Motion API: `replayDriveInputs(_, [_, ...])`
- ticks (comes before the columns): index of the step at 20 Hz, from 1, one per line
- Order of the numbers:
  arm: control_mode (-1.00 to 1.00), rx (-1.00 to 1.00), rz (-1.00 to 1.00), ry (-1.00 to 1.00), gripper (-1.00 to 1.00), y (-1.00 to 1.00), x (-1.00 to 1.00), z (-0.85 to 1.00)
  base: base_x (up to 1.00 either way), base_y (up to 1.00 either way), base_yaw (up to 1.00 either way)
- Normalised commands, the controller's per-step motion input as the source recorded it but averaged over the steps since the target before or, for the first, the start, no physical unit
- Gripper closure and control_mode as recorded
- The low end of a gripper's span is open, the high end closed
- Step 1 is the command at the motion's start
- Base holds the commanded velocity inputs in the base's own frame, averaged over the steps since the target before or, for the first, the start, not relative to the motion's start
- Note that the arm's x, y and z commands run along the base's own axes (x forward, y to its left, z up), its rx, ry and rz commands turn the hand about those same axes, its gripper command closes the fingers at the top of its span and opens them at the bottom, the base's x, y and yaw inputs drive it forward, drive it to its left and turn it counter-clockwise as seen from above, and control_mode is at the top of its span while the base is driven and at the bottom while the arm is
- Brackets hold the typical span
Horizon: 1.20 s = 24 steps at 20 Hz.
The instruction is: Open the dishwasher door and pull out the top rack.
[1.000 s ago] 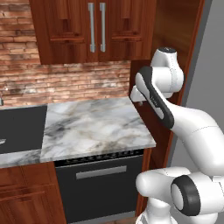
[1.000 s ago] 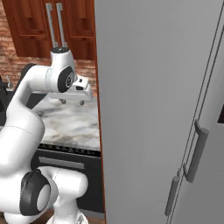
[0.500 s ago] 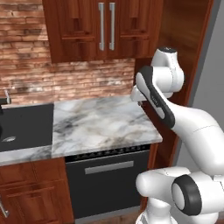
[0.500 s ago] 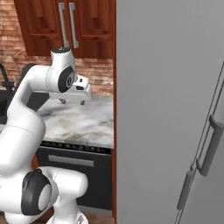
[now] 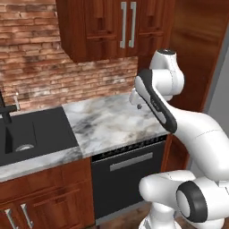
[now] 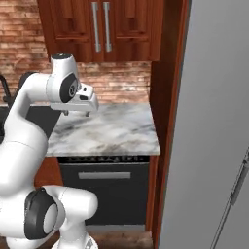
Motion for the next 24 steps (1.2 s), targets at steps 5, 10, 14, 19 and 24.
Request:
replayDriveInputs(5, [1.0, 0.0, 0.0, 0.0, -1.0, 0.0, 0.0, 0.0, -0.13, 0.81, -0.61])
replayDriveInputs(10, [1.0, 0.0, 0.0, 0.0, -1.0, 0.0, 0.0, 0.0, 0.0, 0.55, -0.64])
replayDriveInputs(14, [1.0, 0.0, 0.0, 0.0, -1.0, 0.0, 0.0, 0.0, 0.0, 0.61, -0.55])
replayDriveInputs(19, [1.0, 0.0, 0.0, 0.0, -1.0, 0.0, 0.0, 0.0, 0.08, 0.47, -0.32])
replayDriveInputs(24, [1.0, 0.0, 0.0, 0.0, -1.0, 0.0, 0.0, 0.0, 0.28, 0.73, -0.19])
